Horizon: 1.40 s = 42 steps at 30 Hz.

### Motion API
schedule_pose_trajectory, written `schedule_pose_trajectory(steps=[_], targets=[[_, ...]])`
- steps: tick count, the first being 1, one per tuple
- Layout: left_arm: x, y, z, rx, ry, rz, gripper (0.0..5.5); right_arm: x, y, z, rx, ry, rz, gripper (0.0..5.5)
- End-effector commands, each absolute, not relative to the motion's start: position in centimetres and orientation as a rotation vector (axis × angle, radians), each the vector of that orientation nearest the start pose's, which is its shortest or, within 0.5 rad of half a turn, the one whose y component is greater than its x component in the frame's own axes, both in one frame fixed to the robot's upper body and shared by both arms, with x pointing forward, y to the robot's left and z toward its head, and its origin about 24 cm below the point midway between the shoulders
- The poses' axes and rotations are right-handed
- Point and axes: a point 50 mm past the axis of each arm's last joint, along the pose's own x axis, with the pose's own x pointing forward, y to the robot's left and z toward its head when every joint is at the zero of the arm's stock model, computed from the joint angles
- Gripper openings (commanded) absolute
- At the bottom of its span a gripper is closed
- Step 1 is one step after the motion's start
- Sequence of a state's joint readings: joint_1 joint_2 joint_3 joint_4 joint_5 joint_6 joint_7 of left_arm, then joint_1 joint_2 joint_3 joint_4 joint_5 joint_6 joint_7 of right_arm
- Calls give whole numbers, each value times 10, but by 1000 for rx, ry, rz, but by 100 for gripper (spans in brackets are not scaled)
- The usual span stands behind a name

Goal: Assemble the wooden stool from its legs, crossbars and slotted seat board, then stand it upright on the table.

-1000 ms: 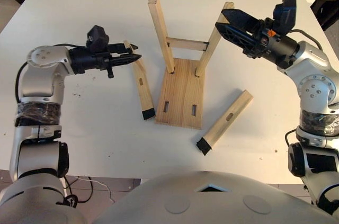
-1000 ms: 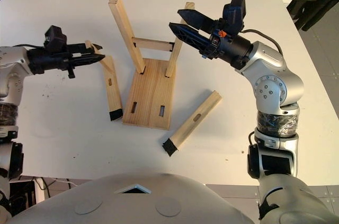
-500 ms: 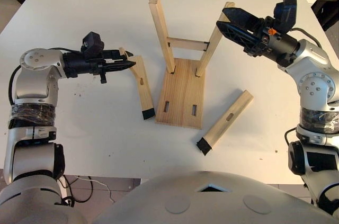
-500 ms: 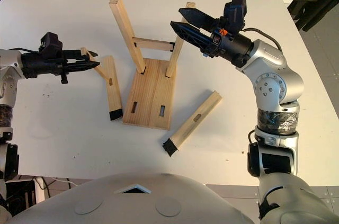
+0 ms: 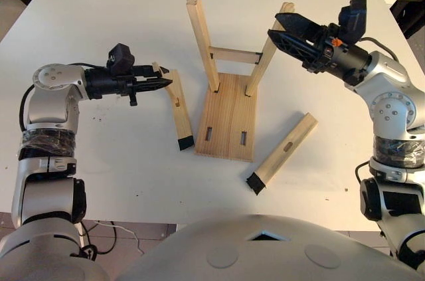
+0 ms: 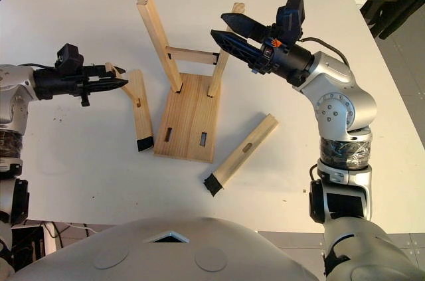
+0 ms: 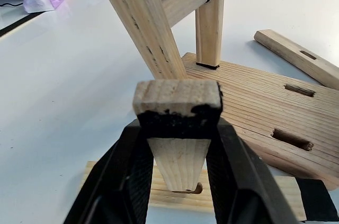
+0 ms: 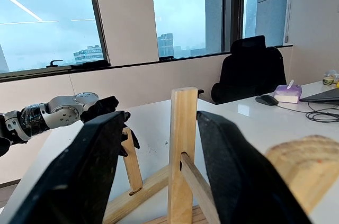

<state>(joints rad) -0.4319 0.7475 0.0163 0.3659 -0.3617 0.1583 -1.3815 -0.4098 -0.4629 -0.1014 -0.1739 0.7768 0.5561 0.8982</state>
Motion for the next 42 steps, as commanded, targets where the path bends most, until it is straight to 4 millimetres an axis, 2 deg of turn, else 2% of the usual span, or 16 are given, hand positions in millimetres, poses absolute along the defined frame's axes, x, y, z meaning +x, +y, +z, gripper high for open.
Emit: schedule_pose_trajectory(steps=[1,9,15,26,32,33,36,39,42], targets=[[287,253,122,279,273,-1219,130,280,-159,178,215,-133,1151,250],[278,256,104,294,369,-1251,130,278,-156,175,230,-130,1144,250],[270,253,79,292,492,-1301,130,272,-150,169,267,-135,1121,250],[264,256,64,285,574,-1335,130,269,-147,165,298,-146,1084,250],[278,256,84,308,445,-1268,130,272,-150,163,302,-161,1031,250],[280,258,89,315,423,-1244,167,272,-150,163,303,-163,1029,250],[283,259,105,305,350,-1208,213,273,-155,161,307,-171,995,250],[272,263,124,321,291,-1173,259,272,-160,159,316,-172,970,250],[257,267,136,357,298,-1145,259,268,-165,155,326,-168,939,250]])
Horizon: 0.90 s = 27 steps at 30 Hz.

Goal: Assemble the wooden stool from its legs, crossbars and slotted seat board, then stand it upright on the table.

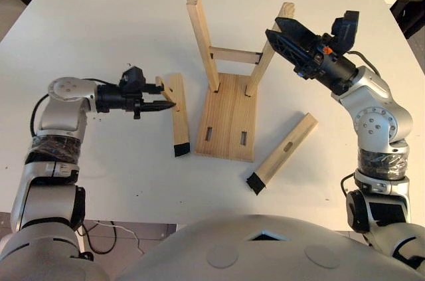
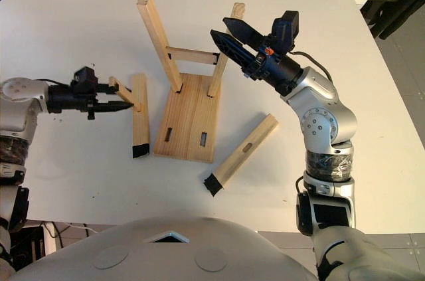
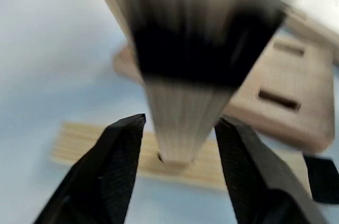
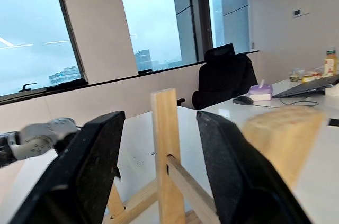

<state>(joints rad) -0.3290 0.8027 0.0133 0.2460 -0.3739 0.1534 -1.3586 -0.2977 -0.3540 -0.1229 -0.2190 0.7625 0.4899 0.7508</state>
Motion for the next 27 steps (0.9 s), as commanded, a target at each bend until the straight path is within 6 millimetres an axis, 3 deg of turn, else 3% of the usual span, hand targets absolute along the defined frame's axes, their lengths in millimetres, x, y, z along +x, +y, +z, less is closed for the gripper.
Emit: schedule_pose_trajectory(steps=[1,8,15,18,22,27], targets=[[248,270,136,362,315,-1133,259,269,-164,154,330,-164,940,250],[220,282,129,286,335,-962,259,260,-175,153,332,-184,856,250],[235,270,174,27,-97,-561,259,256,-177,154,362,-187,813,250],[245,243,188,-168,-272,-342,259,257,-180,158,366,-189,802,250],[232,200,176,-273,-256,-238,259,260,-177,161,356,-162,845,250],[228,185,165,-389,-222,-61,259,260,-175,163,365,-150,852,250]])
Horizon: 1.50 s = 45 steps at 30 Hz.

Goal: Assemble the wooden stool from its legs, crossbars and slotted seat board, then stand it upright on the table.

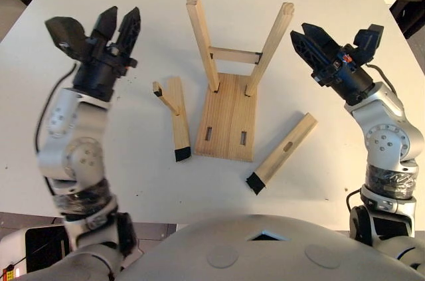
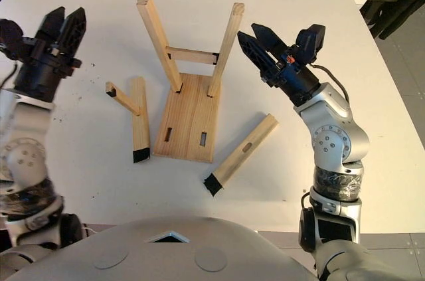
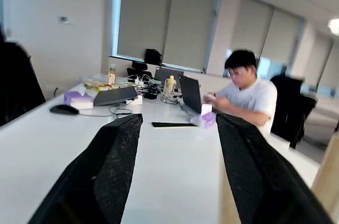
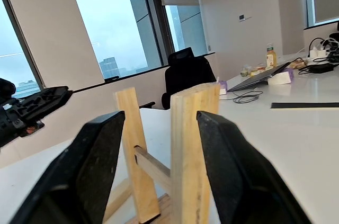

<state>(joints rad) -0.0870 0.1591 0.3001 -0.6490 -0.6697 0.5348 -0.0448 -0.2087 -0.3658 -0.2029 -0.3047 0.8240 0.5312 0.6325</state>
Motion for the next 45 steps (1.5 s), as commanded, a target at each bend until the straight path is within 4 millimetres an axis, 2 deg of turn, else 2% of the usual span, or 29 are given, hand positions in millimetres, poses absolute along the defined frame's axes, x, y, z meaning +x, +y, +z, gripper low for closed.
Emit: schedule_pose_trajectory(steps=[1,6,11,13,15,17,23,25,30,33,37,39,41,42,43,45], targets=[[228,185,164,-379,-214,-44,259,260,-173,163,369,-147,858,250],[233,187,168,-347,-228,-41,259,259,-170,164,381,-159,857,250],[237,182,195,-372,-346,-58,259,257,-169,164,391,-164,853,250],[240,178,199,-366,-352,-69,259,257,-168,160,394,-152,850,250],[245,174,188,-326,-285,-65,259,257,-167,159,398,-147,846,250],[247,174,168,-294,-176,-28,259,258,-166,158,397,-144,850,250],[243,170,115,-245,113,49,259,261,-165,155,394,-132,847,250],[243,172,108,-262,144,75,259,262,-166,156,394,-134,850,250],[255,169,128,-334,25,50,259,264,-163,158,399,-149,851,250],[255,174,162,-392,-168,45,259,265,-159,157,410,-147,867,250],[250,207,207,-381,-390,189,259,261,-162,154,417,-147,844,250],[245,233,213,-288,-378,316,259,260,-163,151,420,-144,833,250],[241,253,196,-146,-217,412,259,256,-166,149,421,-150,807,250],[239,253,181,-97,-120,390,259,251,-167,148,421,-156,784,250],[235,248,163,-77,-2,346,259,248,-169,147,420,-160,766,250],[213,231,124,-92,242,224,259,244,-171,145,415,-161,741,250]])
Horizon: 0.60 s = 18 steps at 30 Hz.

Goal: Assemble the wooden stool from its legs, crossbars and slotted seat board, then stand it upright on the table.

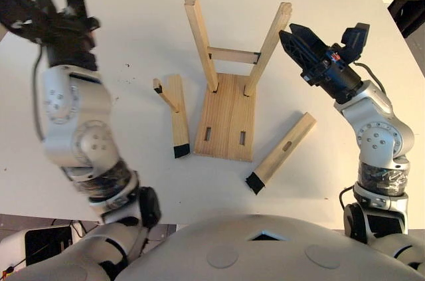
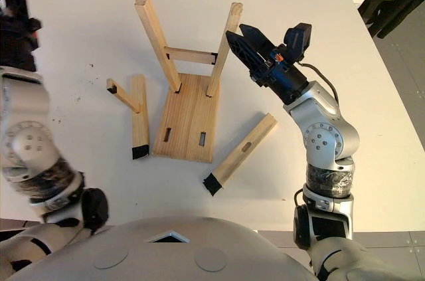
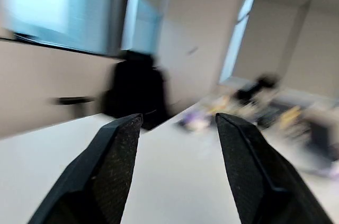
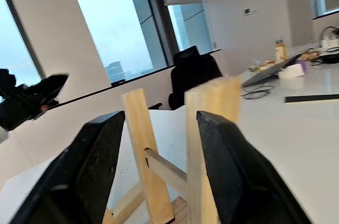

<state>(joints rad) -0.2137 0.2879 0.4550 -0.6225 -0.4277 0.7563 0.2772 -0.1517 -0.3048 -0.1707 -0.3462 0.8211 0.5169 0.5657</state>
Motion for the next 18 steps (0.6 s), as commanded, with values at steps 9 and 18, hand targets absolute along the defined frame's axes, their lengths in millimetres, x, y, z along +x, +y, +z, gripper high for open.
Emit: schedule_pose_trajectory(steps=[9,18], targets=[[163,179,87,-238,642,-84,259,237,-172,141,406,-129,728,250],[161,154,84,-261,688,-121,339,250,-171,147,383,-95,812,250]])
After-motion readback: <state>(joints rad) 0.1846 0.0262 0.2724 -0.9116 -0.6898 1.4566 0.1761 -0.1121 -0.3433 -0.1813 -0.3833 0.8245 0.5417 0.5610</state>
